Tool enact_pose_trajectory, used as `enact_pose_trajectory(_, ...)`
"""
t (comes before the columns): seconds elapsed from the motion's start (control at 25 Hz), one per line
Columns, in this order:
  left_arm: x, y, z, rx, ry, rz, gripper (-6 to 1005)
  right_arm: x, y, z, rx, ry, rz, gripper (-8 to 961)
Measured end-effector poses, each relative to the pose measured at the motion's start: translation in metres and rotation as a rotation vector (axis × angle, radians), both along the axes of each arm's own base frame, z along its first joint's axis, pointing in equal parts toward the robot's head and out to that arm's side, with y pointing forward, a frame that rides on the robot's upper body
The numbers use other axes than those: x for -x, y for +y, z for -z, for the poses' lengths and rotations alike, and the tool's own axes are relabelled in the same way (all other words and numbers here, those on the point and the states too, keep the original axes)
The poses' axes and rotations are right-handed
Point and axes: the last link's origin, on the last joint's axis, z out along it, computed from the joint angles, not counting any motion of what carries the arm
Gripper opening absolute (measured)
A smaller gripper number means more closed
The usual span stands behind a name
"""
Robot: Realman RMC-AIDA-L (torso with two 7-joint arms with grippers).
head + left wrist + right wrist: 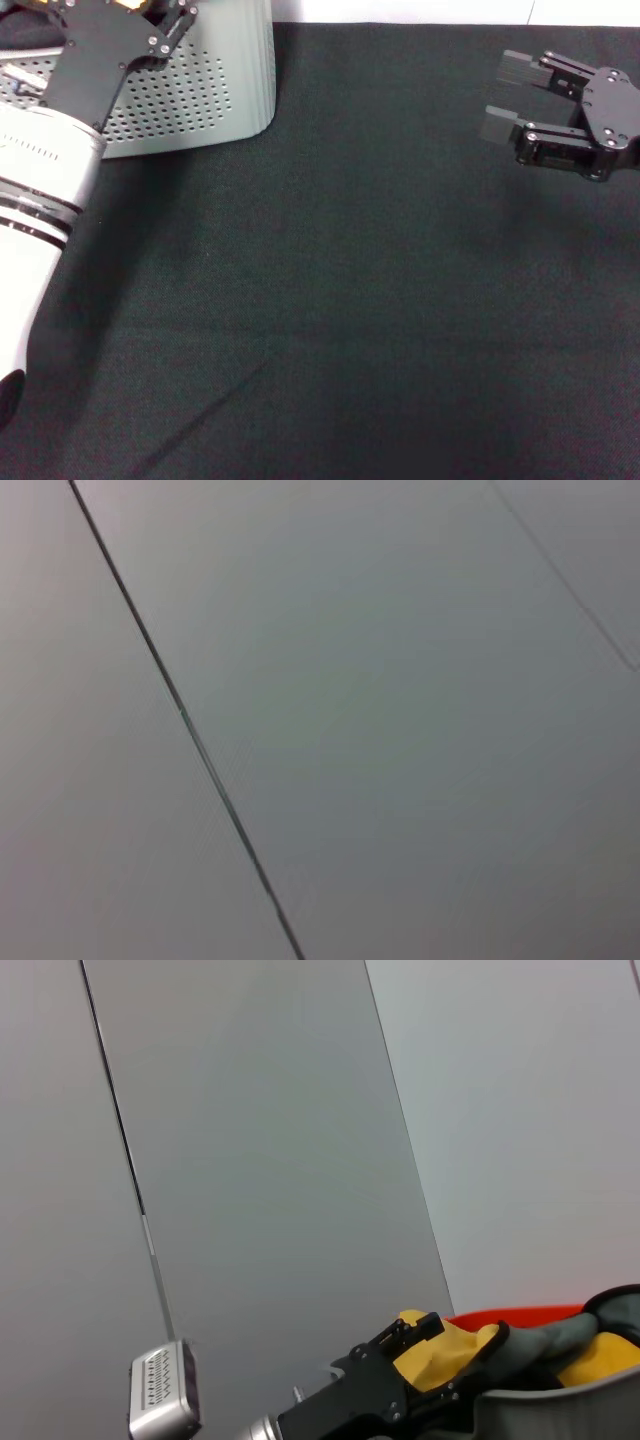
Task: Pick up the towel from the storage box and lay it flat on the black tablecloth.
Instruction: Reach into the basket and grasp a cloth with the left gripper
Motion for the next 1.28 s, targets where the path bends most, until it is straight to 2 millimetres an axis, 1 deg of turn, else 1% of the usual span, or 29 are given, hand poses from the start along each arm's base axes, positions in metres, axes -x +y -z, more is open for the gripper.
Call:
enact_pose_trajectory(0.52, 0.001, -0.001, 0.005, 0.016, 0.04, -0.004, 748, 0.0, -0.001, 0.001, 0.003, 0.003, -0.001, 871)
enact_pose_trajectory(0.76, 0.003, 0.004, 0.009, 0.027, 0.077, -0.035, 518, 0.001, -0.001, 0.002, 0.008, 0.001, -0.004, 870)
enact_pose_trajectory(0.96, 0.003, 0.007, 0.009, 0.027, 0.09, -0.049, 374, 0.0, -0.002, 0.002, 0.009, 0.001, -0.002, 870)
enact_pose_trajectory(1.28, 0.002, 0.008, 0.008, 0.019, 0.085, -0.048, 368, -0.001, -0.002, 0.002, 0.008, 0.002, 0.0, 871)
